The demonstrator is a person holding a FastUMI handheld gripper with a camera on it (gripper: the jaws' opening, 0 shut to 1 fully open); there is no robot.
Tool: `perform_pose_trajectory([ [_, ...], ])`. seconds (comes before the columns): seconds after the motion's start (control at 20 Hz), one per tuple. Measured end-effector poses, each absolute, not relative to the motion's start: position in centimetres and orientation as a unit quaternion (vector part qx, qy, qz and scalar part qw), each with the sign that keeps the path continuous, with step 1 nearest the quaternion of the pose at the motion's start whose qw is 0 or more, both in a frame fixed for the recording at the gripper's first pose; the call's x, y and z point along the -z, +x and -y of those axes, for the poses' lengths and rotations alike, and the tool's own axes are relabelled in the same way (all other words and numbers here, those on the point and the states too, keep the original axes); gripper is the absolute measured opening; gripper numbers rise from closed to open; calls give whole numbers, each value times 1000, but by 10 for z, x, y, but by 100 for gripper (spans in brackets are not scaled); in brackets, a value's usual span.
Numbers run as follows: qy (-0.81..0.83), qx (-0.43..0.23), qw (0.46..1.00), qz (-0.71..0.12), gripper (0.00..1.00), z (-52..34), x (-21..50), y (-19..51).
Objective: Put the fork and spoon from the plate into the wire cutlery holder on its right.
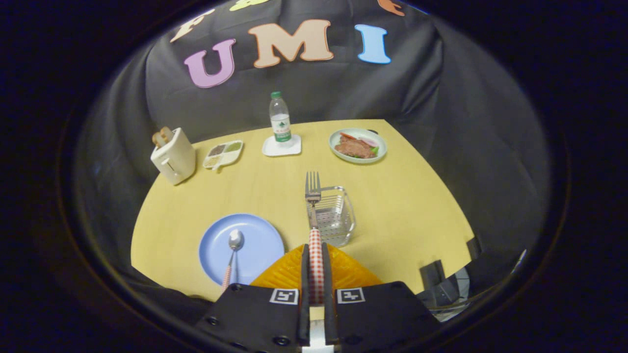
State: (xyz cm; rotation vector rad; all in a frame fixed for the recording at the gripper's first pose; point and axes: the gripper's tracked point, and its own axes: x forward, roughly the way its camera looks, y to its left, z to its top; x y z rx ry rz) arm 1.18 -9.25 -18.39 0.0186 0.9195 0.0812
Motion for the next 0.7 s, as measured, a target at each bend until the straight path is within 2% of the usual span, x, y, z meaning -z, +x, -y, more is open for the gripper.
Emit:
perform_pose_trajectory([
  [0.35,-40,-100,812,-573,15,106,207,10],
  [0.55,-10,-102,761,-641,15,103,221,29],
  [0.7,-55,-108,728,-675,14,109,235,37],
])
